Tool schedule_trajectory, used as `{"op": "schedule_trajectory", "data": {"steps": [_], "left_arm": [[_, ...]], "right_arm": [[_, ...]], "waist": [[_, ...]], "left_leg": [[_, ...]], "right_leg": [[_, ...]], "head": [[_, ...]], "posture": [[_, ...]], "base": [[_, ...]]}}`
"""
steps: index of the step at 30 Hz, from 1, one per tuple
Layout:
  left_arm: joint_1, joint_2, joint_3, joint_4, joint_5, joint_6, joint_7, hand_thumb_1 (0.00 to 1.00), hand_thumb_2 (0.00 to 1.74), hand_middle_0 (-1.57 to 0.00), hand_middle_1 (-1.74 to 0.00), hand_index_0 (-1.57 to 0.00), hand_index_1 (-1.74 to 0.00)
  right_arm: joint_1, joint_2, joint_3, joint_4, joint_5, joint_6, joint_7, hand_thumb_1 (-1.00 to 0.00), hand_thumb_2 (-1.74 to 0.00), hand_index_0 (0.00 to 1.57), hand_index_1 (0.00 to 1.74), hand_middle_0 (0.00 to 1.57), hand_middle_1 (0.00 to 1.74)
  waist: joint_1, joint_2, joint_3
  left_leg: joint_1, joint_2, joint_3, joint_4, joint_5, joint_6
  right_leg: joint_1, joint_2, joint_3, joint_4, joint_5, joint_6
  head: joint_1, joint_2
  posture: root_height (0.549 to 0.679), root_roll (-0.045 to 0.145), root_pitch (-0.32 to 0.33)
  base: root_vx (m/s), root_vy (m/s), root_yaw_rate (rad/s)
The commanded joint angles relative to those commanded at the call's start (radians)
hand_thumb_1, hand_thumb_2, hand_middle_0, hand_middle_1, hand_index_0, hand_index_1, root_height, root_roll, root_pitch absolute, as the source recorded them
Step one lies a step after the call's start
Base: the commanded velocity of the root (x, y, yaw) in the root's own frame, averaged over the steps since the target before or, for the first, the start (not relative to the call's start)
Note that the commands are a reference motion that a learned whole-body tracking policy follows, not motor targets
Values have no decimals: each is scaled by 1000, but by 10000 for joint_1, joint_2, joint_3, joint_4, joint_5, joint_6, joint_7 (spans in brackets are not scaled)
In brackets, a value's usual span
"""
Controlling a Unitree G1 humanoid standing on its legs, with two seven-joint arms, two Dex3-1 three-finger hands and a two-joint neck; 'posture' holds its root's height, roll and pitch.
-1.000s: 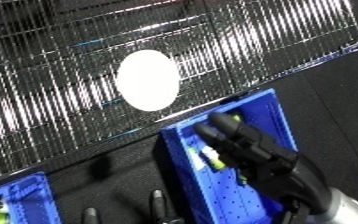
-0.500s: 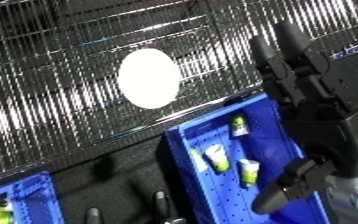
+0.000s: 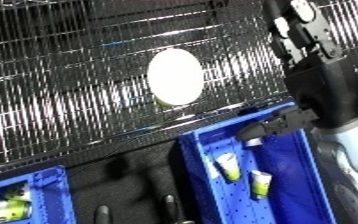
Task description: Pick up the object and place it into the box
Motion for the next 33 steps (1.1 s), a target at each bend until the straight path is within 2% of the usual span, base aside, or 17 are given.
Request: {"op": "schedule_trajectory", "data": {"steps": [6,12,25,33], "left_arm": [[39,9,-192,-237,-85,44,38,0,0,0,0,0,0],[66,16,-365,-328,-174,-24,-36,0,0,0,0,0,0],[53,120,-674,-692,-255,-63,-40,0,0,0,0,0,0],[79,118,-839,-967,-283,-52,40,0,0,0,0,0,0]], "right_arm": [[-714,-194,649,1131,-433,-3,-315,0,0,0,0,0,0],[-1339,-298,1246,2450,-464,-68,-386,0,0,0,0,0,0],[-2391,-197,2144,4181,178,124,247,0,0,0,0,0,0],[-2901,73,2533,4709,376,344,593,0,0,0,0,0,0]], "waist": [[116,201,0],[222,354,0],[487,573,0],[666,714,0]], "left_leg": [[-180,-93,-14,71,7,17],[-368,-148,-20,80,38,36],[-741,-240,-52,262,-19,99],[-878,-291,-80,243,8,116]], "right_leg": [[-229,-37,33,149,-52,-33],[-482,-58,48,251,-68,-63],[-893,-114,11,503,-122,-106],[-1051,-170,-22,553,-128,-123]], "head": [[281,45],[560,233],[1238,669],[1508,884]], "posture": [[628,84,92],[625,85,106],[621,85,126],[620,86,137]], "base": [[17,25,48],[7,18,36],[15,11,34],[16,14,41]]}}
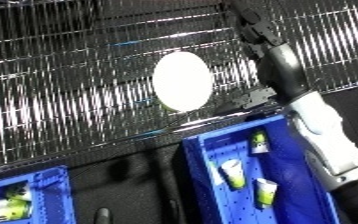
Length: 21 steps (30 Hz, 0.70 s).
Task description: Pick up the object and place it into the box
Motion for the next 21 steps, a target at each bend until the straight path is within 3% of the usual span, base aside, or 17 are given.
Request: {"op": "schedule_trajectory", "data": {"steps": [9,21], "left_arm": [[48,13,-155,-253,-29,117,80,0,0,0,0,0,0],[130,-52,-205,-369,-12,142,50,0,0,0,0,0,0]], "right_arm": [[-414,406,332,100,76,269,185,0,0,0,0,0,0],[-524,715,574,55,141,550,581,-600,-1044,942,1044,942,1044]], "waist": [[169,96,0],[255,159,0]], "left_leg": [[-103,-57,-35,-7,24,15],[-67,-69,-74,-131,105,-2]], "right_leg": [[-119,-38,-33,101,-41,-22],[-117,-71,-69,53,-34,-35]], "head": [[268,41],[359,114]], "posture": [[619,86,144],[619,89,146]], "base": [[16,8,36],[2,-1,18]]}}
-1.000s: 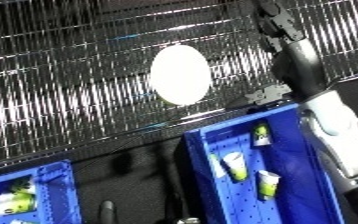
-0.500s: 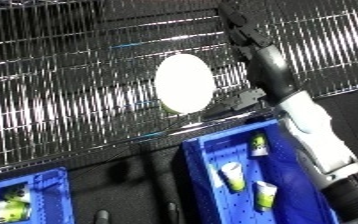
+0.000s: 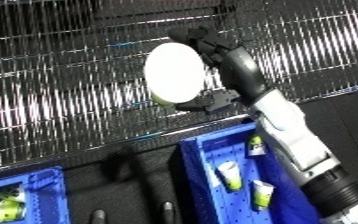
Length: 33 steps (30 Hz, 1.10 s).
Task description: Pick up the object and place it into the box
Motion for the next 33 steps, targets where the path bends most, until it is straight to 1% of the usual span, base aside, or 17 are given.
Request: {"op": "schedule_trajectory", "data": {"steps": [8,12,15,18,20,22,24,30,31,33], "left_arm": [[2,-30,-43,-41,-22,-36,12,0,0,0,0,0,0],[-5,-64,-40,-55,-33,-62,38,0,0,0,0,0,0],[-3,-108,-10,-42,-22,-91,84,0,0,0,0,0,0],[26,-126,71,-33,-21,-124,122,0,0,0,0,0,0],[75,-125,155,-36,-29,-157,135,0,0,0,0,0,0],[134,-129,278,-45,-33,-192,158,0,0,0,0,0,0],[211,-144,445,-65,-31,-228,199,0,0,0,0,0,0],[424,-280,1059,-54,7,-383,362,0,0,0,0,0,0],[464,-309,1163,-39,24,-427,383,0,0,0,0,0,0],[535,-362,1345,15,44,-515,419,0,0,0,0,0,0]], "right_arm": [[97,3,78,75,123,109,420,-1000,-1740,1570,1740,1570,1740],[177,-16,80,51,229,167,584,-1000,-1740,1570,1740,1570,1740],[324,-56,-2,-80,326,110,623,-1000,-1740,1570,1740,1570,1740],[619,-115,-226,-492,351,-57,543,-1000,-1740,1570,1740,1570,1740],[896,-173,-457,-979,282,-195,368,-1000,-1740,1570,1740,1570,1740],[1260,-238,-771,-1674,60,-314,18,-1000,-1740,1570,1740,1570,1740],[1786,-302,-1186,-2592,-325,-371,-463,-1000,-1740,1570,1740,1570,1740],[3895,-527,-2637,-5504,-1619,-448,-1728,-1000,-1740,1570,1740,1570,1740],[4276,-532,-2883,-5905,-1685,-510,-1943,-1000,-1740,1570,1740,1570,1740],[5017,-447,-3374,-6505,-1552,-676,-2330,-1000,-1740,1570,1740,1570,1740]], "waist": [[-37,15,0],[-72,8,0],[-125,-29,0],[-205,-88,0],[-277,-139,0],[-380,-207,0],[-515,-295,0],[-1061,-598,0],[-1157,-647,0],[-1336,-737,0]], "left_leg": [[33,25,20,-73,43,-7],[53,51,31,-126,71,-16],[105,78,37,-203,103,-27],[141,110,42,-268,133,-40],[157,136,48,-309,148,-47],[169,168,61,-352,156,-47],[188,204,82,-393,161,-39],[256,337,208,-441,121,-11],[268,367,235,-444,113,-9],[313,429,292,-464,100,-13]], "right_leg": [[4,15,26,-76,27,-10],[3,25,42,-104,33,-17],[45,43,57,-158,45,-16],[72,67,81,-213,71,-1],[75,88,100,-242,88,18],[71,120,127,-272,105,42],[73,168,165,-307,125,65],[124,357,326,-459,185,117],[128,386,358,-480,198,124],[154,446,426,-534,222,139]], "head": [[7,101],[-69,136],[-196,175],[-357,276],[-516,378],[-759,459],[-1069,530],[-2008,600],[-2112,615],[-2249,610]], "posture": [[620,91,148],[620,91,149],[621,91,148],[622,90,149],[622,89,151],[623,88,153],[623,86,156],[625,83,160],[625,82,161],[626,81,161]], "base": [[-12,2,-15],[-20,3,-16],[-14,3,-30],[-16,0,-47],[-20,3,-71],[-22,6,-102],[-21,9,-137],[-23,13,-169],[-31,7,-175],[-29,5,-174]]}}
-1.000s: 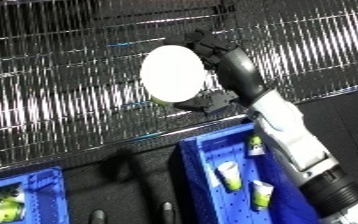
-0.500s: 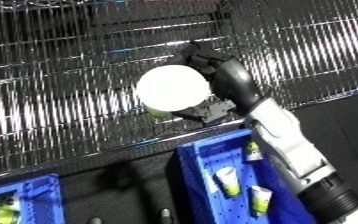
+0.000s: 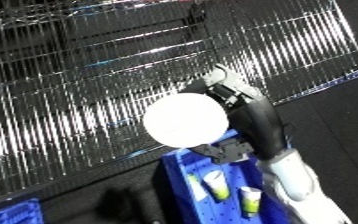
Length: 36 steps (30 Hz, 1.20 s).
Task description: Pick up the object and place it into the box
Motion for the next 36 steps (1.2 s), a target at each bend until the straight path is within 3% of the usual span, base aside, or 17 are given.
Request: {"op": "schedule_trajectory", "data": {"steps": [5,10,14,18,24,30,36], "left_arm": [[17,-147,331,295,-26,-172,87,0,0,0,0,0,0],[16,-313,498,629,-69,-457,167,0,0,0,0,0,0],[28,-390,487,875,-188,-660,200,0,0,0,0,0,0],[81,-368,390,1080,-310,-787,18,0,0,0,0,0,0],[-15,-319,111,1356,-423,-951,-262,0,0,0,0,0,0],[-216,-314,-212,1657,-477,-991,-487,0,0,0,0,0,0],[-409,-198,-411,1784,-576,-878,-621,0,0,0,0,0,0]], "right_arm": [[1486,561,-857,-447,426,-565,-902,-1000,-1740,1570,1740,1570,1740],[2874,1135,-1553,112,952,-1413,-1820,-1000,-1740,1570,1740,1570,1740],[3568,1291,-1974,1503,1440,-2116,-2157,-1000,-1740,1570,1740,1570,1740],[3840,1067,-2092,3140,2073,-2313,-2073,-1000,-1740,1570,1740,1570,1740],[3557,750,-2015,5515,3609,-2198,-1489,-700,-1218,1099,1218,1099,1218],[3016,461,-2149,7777,4113,-1807,-1007,-400,-696,628,696,628,696],[2443,319,-2081,9215,4248,-1606,-646,-100,-174,157,174,157,174]], "waist": [[-387,-155,0],[-755,-248,0],[-927,-236,0],[-966,-149,0],[-923,27,0],[-801,240,0],[-685,375,0]], "left_leg": [[224,111,151,-167,-2,-18],[598,185,298,-348,-49,-47],[919,196,354,-451,-111,-50],[1189,163,363,-544,-130,-46],[1509,53,378,-748,-115,-63],[1688,-35,422,-828,-165,-46],[1726,-114,417,-925,-112,-40]], "right_leg": [[150,140,144,-185,44,34],[461,246,311,-471,119,72],[735,264,414,-652,150,85],[980,240,472,-821,183,72],[1257,257,512,-1042,227,39],[1400,222,506,-1152,297,48],[1413,218,496,-1226,372,83]], "head": [[-183,-311],[274,-805],[1192,-1197],[2238,-1537],[3582,-2012],[4193,-2401],[4478,-2604]], "posture": [[628,79,158],[632,79,148],[635,79,134],[637,80,122],[640,83,109],[641,85,96],[642,86,94]], "base": [[-21,15,-184],[-13,27,-168],[-6,24,-127],[2,14,-67],[-3,6,-24],[0,6,36],[-14,-3,44]]}}
